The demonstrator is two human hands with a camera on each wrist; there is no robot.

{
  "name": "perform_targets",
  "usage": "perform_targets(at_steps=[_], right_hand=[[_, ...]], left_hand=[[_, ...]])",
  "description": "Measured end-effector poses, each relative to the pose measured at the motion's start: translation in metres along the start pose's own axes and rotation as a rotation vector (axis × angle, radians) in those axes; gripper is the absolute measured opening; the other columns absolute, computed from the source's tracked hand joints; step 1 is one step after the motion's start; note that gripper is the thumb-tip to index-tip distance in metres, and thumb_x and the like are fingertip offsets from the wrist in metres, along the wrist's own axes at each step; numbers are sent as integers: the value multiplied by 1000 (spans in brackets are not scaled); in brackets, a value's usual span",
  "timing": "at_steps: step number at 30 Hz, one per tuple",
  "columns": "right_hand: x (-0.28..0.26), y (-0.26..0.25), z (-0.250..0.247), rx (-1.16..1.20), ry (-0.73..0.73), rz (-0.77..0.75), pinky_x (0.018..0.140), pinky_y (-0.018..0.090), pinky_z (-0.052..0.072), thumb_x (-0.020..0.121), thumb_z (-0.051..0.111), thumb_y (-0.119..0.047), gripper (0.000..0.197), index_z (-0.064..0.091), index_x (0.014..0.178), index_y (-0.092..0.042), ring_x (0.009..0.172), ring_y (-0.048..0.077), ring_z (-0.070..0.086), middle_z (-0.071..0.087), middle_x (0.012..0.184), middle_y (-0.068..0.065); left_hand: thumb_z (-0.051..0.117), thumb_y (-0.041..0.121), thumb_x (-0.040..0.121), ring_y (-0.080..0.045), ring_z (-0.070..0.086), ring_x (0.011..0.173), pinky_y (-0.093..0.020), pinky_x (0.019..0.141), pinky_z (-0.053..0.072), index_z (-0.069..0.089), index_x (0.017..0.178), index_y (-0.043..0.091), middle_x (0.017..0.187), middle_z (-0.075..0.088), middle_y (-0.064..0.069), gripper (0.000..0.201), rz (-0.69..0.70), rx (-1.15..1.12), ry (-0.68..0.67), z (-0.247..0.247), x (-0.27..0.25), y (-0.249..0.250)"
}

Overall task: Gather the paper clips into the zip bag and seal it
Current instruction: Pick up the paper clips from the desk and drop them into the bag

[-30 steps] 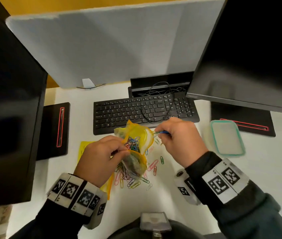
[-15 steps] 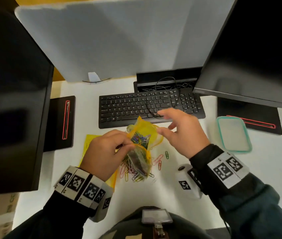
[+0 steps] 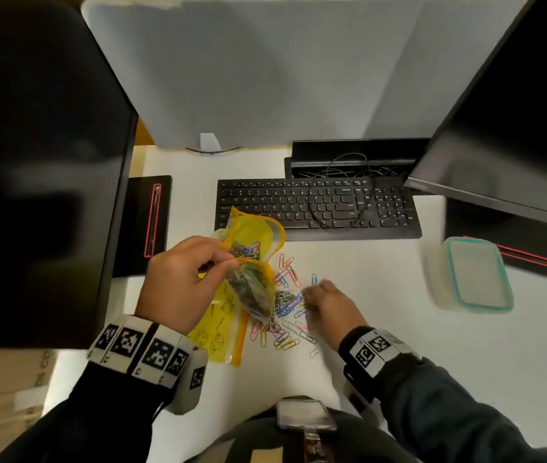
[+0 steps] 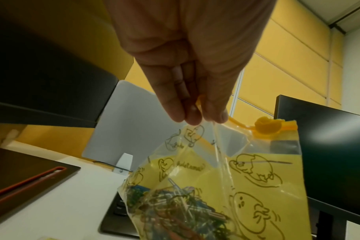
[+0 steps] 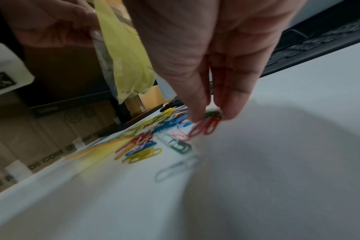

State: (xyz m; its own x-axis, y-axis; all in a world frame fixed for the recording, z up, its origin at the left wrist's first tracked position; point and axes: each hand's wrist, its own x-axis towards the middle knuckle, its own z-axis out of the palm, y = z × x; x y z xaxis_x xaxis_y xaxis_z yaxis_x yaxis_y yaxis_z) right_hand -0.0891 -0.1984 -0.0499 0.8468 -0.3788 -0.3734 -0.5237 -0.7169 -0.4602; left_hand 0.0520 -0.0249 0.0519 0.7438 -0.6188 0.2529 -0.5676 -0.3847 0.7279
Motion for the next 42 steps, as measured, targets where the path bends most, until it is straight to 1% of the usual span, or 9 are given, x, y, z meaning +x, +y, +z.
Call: perform_targets(at_steps=[3, 6, 10, 15, 21, 29, 35, 39, 42], right_hand=[[24, -7, -5, -77, -30, -81, 96, 38, 46, 84, 52, -2, 63, 33, 141, -21, 125, 28, 40, 35, 145, 6], [45, -14, -6, -237, -117, -204, 102, 45, 42, 88, 51, -12, 69, 18, 145, -30, 134, 30, 27, 18, 156, 1], [44, -17, -3, -328, -183, -305, 103, 44, 39, 94, 41, -35, 49, 30, 141, -31, 131, 29, 29, 24, 153, 1], [23, 8, -5, -356, -267, -338, 95, 41, 46, 79, 67, -34, 68, 36, 138, -25, 126, 26, 34, 33, 143, 3], [9, 13, -2, -340, -133, -252, 82, 40, 46, 91, 41, -2, 32, 53, 120, -5, 108, 32, 49, 50, 119, 16], [-2, 20, -24, 62, 177, -36, 76, 29, 44, 86, 55, -7, 18, 68, 97, -6, 90, 31, 61, 67, 97, 15], [-13, -21, -76, 490, 478, -78, 62, 14, 39, 83, 65, -11, 3, 67, 82, -12, 59, -2, 49, 56, 65, -14], [-14, -55, -97, 309, 301, -247, 66, 18, 38, 80, 69, -14, 15, 68, 95, -16, 69, 4, 51, 65, 85, -6], [-14, -49, -99, 344, 327, -240, 62, 8, 41, 76, 74, -18, 36, 63, 110, -25, 64, 9, 52, 60, 101, -11]], left_hand=[[68, 28, 72, -8, 60, 78, -15, 68, 49, 72, 74, 13, 81, 65, 8, 15, -3, 26, -14, -5, -2, -4], [68, 25, 71, -6, 60, 78, -16, 67, 49, 72, 74, 13, 82, 66, 6, 12, -2, 49, -30, -5, -5, -5], [67, 28, 73, -6, 60, 76, -18, 67, 50, 72, 74, 14, 81, 67, 6, 15, 14, 49, -60, -4, -6, -4], [65, 34, 73, -5, 61, 78, -21, 70, 50, 72, 74, 16, 83, 69, 6, 20, -3, 26, -121, 4, -5, -3], [57, 44, 71, -4, 61, 78, -23, 71, 49, 71, 74, 22, 83, 68, 10, 26, -1, -15, -198, 19, 1, -1], [56, 46, 72, -4, 61, 81, -24, 71, 50, 71, 73, 23, 85, 67, 11, 28, 18, -25, -219, 21, 2, 2], [61, 40, 73, -1, 58, 82, -19, 71, 48, 70, 73, 23, 84, 65, 13, 19, 18, -13, -267, 25, -4, 5], [55, 43, 74, -2, 58, 80, -18, 71, 47, 70, 75, 19, 83, 67, 8, 28, 55, -22, -286, 30, -5, 10], [56, 42, 74, -2, 58, 79, -19, 70, 48, 70, 75, 19, 84, 67, 9, 27, 62, -29, -265, 28, -4, 13]])
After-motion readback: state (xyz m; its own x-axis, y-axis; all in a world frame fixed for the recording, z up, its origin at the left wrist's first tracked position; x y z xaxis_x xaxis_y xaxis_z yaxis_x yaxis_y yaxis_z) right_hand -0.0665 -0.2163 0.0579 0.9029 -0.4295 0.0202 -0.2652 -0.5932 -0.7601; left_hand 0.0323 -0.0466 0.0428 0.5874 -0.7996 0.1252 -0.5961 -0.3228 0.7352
